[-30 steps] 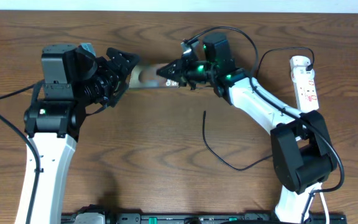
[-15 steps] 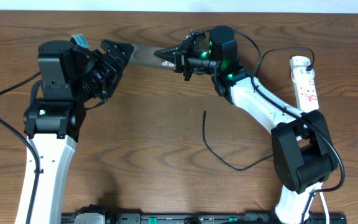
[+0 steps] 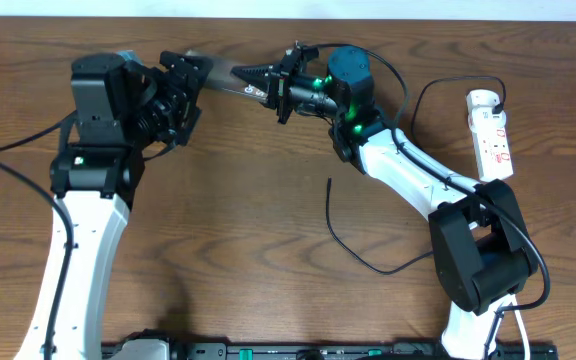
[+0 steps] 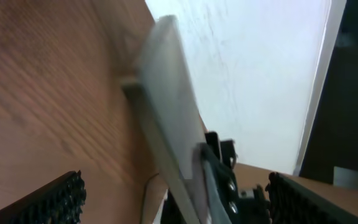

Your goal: Plug charger to phone and switch on socket

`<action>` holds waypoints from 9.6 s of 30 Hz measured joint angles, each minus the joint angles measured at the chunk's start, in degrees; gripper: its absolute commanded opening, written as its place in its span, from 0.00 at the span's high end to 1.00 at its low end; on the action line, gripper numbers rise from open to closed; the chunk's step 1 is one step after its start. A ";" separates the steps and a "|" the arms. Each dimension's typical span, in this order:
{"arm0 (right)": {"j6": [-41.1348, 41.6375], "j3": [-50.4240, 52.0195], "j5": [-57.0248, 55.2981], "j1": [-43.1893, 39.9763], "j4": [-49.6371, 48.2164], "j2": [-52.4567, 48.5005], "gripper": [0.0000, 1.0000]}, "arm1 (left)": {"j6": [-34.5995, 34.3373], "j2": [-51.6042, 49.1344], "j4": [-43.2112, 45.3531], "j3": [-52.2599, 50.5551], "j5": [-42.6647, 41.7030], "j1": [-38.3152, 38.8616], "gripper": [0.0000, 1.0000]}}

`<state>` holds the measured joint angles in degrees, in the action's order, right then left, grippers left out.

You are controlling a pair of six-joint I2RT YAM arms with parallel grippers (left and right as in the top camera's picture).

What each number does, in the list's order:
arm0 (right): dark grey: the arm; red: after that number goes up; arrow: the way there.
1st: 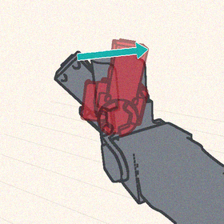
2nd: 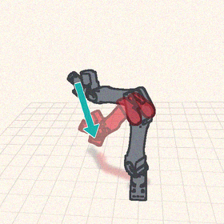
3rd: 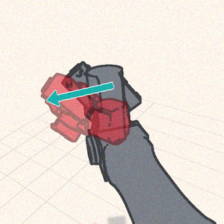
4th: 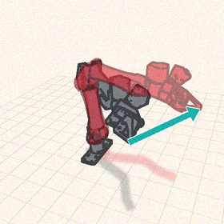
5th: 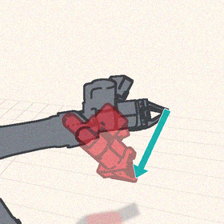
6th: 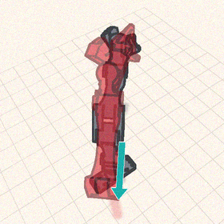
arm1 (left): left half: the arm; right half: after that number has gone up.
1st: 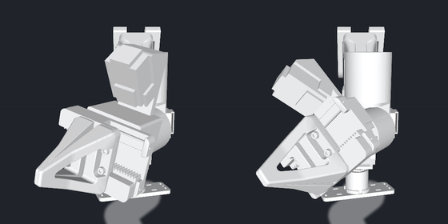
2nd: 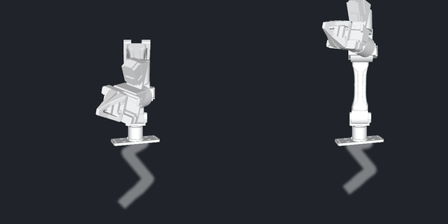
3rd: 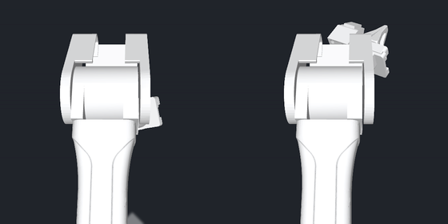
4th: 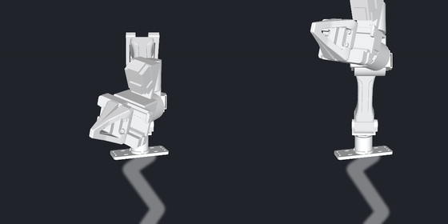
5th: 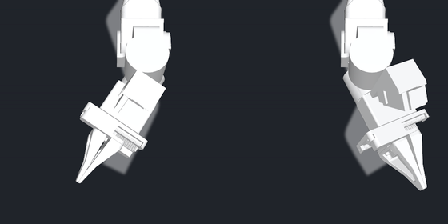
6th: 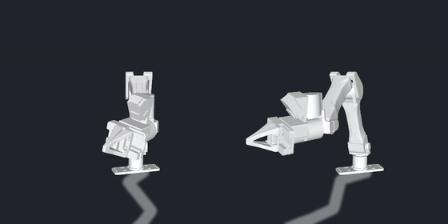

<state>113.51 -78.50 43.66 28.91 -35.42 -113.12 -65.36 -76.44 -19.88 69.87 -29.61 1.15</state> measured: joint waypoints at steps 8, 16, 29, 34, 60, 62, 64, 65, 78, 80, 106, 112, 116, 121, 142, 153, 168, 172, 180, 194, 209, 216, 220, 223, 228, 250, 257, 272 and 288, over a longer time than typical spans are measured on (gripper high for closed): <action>1.73 0.00 -0.26 0.13 -2.82 0.00 0.99 | -2.54 -3.56 4.98 0.00 0.11 0.00 0.09; 1.95 0.02 -0.44 1.22 -2.86 0.00 0.99 | -5.97 -3.85 6.51 0.00 2.99 0.00 0.09; 1.95 0.02 -2.12 4.24 -3.19 0.00 0.99 | -11.47 -3.85 6.49 0.00 5.57 0.00 0.36; 1.97 0.02 -2.19 4.68 -3.50 0.00 0.99 | -12.22 -3.85 6.51 0.00 6.08 0.00 0.42; 1.97 0.02 -3.04 5.27 -4.96 0.00 0.99 | -12.61 -3.85 6.49 0.00 7.72 0.00 0.77; 1.97 0.02 -3.06 5.27 -4.98 0.00 0.99 | -12.63 -3.85 6.49 0.00 7.72 0.00 0.78; 1.97 0.02 -3.17 5.31 -5.01 -0.02 0.99 | -12.63 -3.85 6.49 0.00 7.72 0.00 0.79; 1.97 0.02 -3.21 5.33 -5.01 -0.02 0.99 | -12.61 -3.85 6.49 0.00 7.72 0.00 0.80; 7.02 0.02 -4.42 5.75 -5.09 0.00 0.99 | -12.15 -3.85 6.88 0.00 7.63 -0.26 0.92; 7.10 0.02 -4.55 5.81 -5.09 0.00 0.99 | -12.15 -3.85 6.88 0.00 7.61 -0.31 0.93; 4.37 0.00 -3.39 6.97 -5.84 0.00 0.01 | -12.26 -4.24 6.36 0.00 9.31 -0.39 0.93; 4.04 0.00 -3.32 6.95 -5.90 0.00 0.01 | -12.17 -4.24 6.40 0.00 9.46 -0.42 0.93; 1.86 0.00 -3.28 6.91 -5.90 0.00 0.01 | -10.97 -4.24 6.71 0.00 9.33 -1.60 0.93; -3.50 0.00 -2.45 6.08 -5.90 0.00 0.01 | -7.56 -4.24 6.93 0.00 8.50 -6.29 0.93; -51.98 -8.55 6.80 -1.01 35.04 -0.09 0.01 | 6.14 -6.56 22.45 0.00 -35.87 -26.18 0.92; -83.36 -36.15 -16.70 -1.79 92.96 -0.04 0.01 | 8.90 -16.98 30.56 0.00 -53.88 -23.65 0.92; -91.19 -23.96 -37.31 -1.64 108.50 0.24 0.01 | 15.63 -24.65 32.44 0.00 -57.81 -11.08 0.93; -90.53 -16.02 -36.89 -1.60 103.60 0.22 0.01 | 16.35 -24.65 32.39 0.00 -58.29 -10.99 0.92; -85.00 -6.08 -35.10 1.60 96.37 0.22 0.23 | 17.62 -24.65 32.41 0.00 -58.62 -10.99 0.93; -68.87 -4.57 -46.29 5.20 92.83 0.22 0.40 | 18.93 -24.65 32.41 0.00 -58.60 -10.99 0.93; -69.72 -4.50 -46.07 5.07 90.64 -1.86 0.46 | 18.97 -24.65 32.41 0.00 -58.62 -10.99 0.93; -70.27 -4.04 -45.11 5.07 89.05 -4.52 0.44 | 18.97 -24.65 32.44 0.00 -58.62 -10.99 0.93; -70.34 -4.04 -44.81 4.63 88.72 -4.55 0.44 | 19.15 -24.65 32.41 0.00 -58.62 -10.99 0.93; -70.34 -4.04 -44.74 4.09 88.59 -4.59 0.44 | 19.17 -24.65 32.41 0.00 -58.62 -10.99 0.93; -70.36 -4.04 -44.72 3.45 87.54 -4.59 0.46 | 19.37 -24.65 32.41 0.00 -58.62 -10.99 0.93; -71.25 -4.09 -44.52 3.45 86.99 -6.36 0.52 | 19.37 -24.65 32.46 0.00 -58.62 -10.99 0.93; -71.71 -4.09 -44.48 3.45 86.99 -6.36 0.60 | 19.39 -24.65 32.46 0.00 -58.60 -10.99 0.93; -72.11 -4.09 -43.17 3.45 86.99 -6.36 0.82 | 19.39 -24.65 32.46 0.00 -58.62 -10.99 0.93; -72.30 -4.13 -42.40 3.45 86.95 -6.36 0.99 | 19.39 -24.65 32.46 0.00 -58.62 -10.99 0.93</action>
<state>41.21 -82.63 1.26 32.36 51.53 -119.48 -45.98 -101.10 12.58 69.87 -88.23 -9.85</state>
